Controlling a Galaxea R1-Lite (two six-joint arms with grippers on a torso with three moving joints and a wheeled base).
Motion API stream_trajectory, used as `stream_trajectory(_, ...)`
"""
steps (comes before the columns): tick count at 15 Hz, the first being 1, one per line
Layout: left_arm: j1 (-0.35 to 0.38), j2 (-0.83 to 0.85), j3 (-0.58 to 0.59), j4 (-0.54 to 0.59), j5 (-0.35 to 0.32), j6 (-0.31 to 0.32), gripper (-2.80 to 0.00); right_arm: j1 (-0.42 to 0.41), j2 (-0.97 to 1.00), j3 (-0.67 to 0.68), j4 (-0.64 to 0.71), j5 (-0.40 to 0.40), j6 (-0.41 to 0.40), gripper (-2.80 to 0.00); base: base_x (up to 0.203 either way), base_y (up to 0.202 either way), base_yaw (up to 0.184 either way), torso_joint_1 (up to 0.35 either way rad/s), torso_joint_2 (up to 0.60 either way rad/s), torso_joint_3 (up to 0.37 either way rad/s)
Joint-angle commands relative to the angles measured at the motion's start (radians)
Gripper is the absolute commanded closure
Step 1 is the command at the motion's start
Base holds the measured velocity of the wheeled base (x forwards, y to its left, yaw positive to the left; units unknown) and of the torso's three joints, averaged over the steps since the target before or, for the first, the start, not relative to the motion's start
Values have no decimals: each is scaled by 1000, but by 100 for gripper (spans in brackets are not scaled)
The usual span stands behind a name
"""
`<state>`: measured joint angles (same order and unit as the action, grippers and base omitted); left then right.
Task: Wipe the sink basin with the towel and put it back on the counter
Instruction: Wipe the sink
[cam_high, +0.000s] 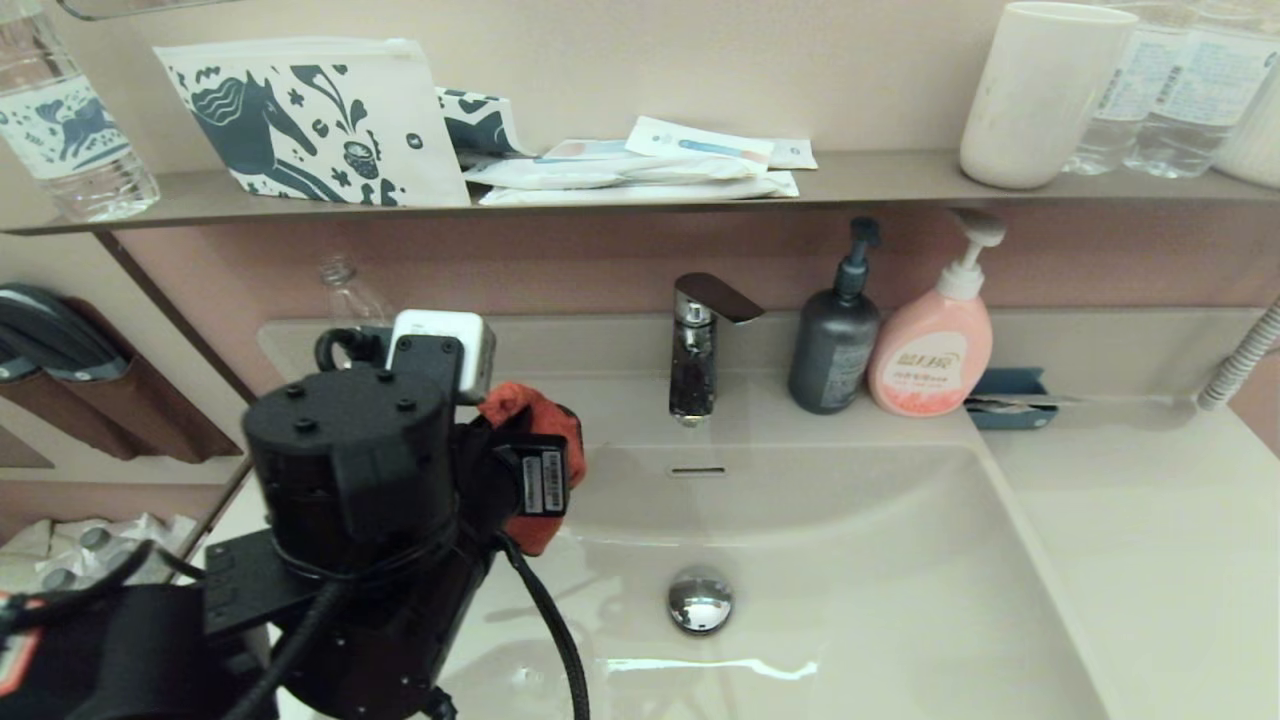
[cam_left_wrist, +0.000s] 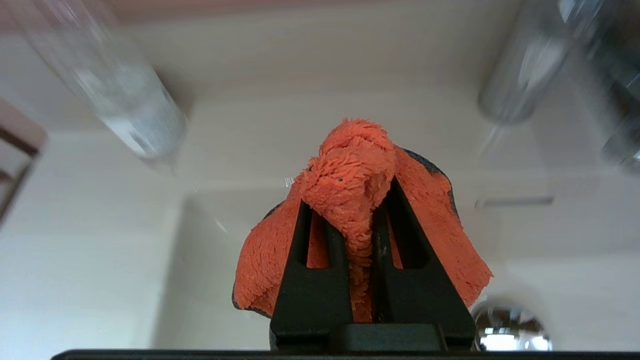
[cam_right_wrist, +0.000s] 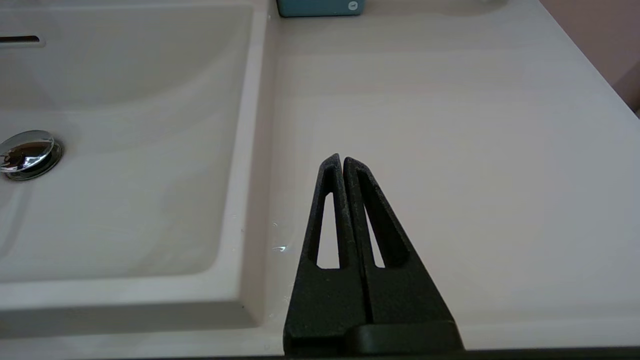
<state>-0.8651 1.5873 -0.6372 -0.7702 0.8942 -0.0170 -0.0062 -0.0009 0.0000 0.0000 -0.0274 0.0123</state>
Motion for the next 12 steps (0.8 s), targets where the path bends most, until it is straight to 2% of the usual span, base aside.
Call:
stream_trajectory(1,4,116,65,-4,12,-81,0,0,1,0,0,0,0,0,0,0,0,0,0,0)
stream_trajectory(3,10,171,145,-3,2,-221,0,0,1,0,0,0,0,0,0,0,0,0,0,0)
stream_trajectory(4,15,203,186,-1,-25,-276,0,0,1,0,0,0,0,0,0,0,0,0,0,0)
stream_trajectory(6,51,220,208,14,-113,-306,0,0,1,0,0,0,0,0,0,0,0,0,0,0)
stream_trajectory(8,65,180,143,129,-159,-315,0,0,1,0,0,0,0,0,0,0,0,0,0,0)
stream_trajectory(10,67,151,44,282,-196,-363,0,0,1,0,0,0,0,0,0,0,0,0,0,0)
stream_trajectory(12,67,133,-54,429,-260,-414,0,0,1,0,0,0,0,0,0,0,0,0,0,0)
